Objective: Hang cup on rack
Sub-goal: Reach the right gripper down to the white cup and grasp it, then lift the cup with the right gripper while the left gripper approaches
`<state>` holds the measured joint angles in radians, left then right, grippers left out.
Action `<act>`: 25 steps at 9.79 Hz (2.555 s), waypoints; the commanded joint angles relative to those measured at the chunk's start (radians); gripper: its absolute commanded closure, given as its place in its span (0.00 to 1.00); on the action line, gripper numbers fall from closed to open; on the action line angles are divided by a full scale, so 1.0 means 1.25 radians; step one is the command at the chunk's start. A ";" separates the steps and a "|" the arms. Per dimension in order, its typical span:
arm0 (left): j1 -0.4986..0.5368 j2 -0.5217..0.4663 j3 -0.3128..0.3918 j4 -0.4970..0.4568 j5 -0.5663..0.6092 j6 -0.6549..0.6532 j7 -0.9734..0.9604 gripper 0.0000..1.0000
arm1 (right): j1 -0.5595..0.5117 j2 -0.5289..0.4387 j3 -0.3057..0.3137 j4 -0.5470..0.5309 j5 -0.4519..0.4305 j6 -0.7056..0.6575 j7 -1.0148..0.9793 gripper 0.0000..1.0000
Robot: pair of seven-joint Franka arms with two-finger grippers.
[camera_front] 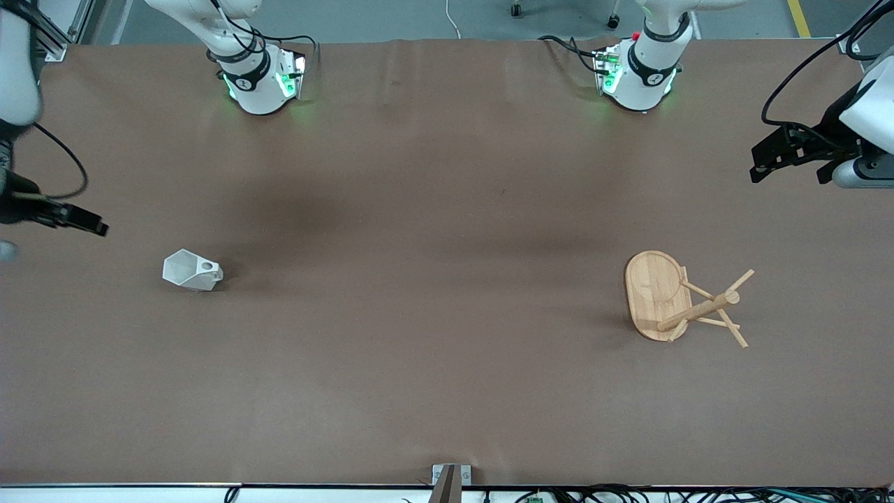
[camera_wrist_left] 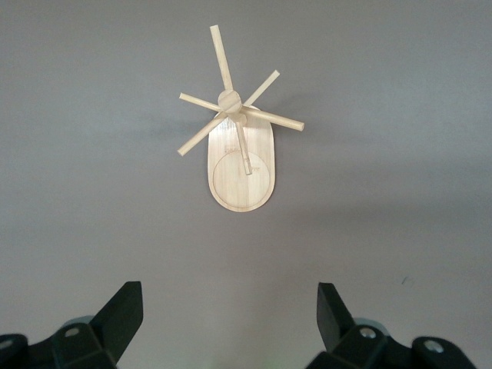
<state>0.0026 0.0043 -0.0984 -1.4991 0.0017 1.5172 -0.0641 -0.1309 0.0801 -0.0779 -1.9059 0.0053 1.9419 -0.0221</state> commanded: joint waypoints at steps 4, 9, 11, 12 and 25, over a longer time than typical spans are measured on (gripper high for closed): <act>0.008 0.011 -0.001 -0.018 0.007 0.010 0.011 0.00 | -0.006 0.106 0.012 -0.241 -0.009 0.435 -0.012 0.00; 0.005 0.013 -0.001 -0.021 0.007 0.010 0.010 0.00 | -0.007 0.190 0.014 -0.268 -0.009 0.533 -0.023 0.07; 0.005 0.014 -0.001 -0.021 0.008 0.008 0.010 0.00 | -0.007 0.197 0.014 -0.268 -0.008 0.530 -0.023 0.31; 0.005 0.014 -0.001 -0.021 0.010 0.008 0.010 0.00 | -0.007 0.197 0.016 -0.268 -0.008 0.527 -0.022 0.43; -0.002 0.011 -0.006 -0.016 0.010 0.006 0.010 0.00 | 0.096 0.115 0.057 0.183 0.319 -0.195 -0.062 0.99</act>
<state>0.0036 0.0091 -0.0995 -1.5001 0.0017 1.5185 -0.0612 -0.0238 0.2440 -0.0178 -1.6701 0.2989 1.7385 -0.1041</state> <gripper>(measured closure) 0.000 0.943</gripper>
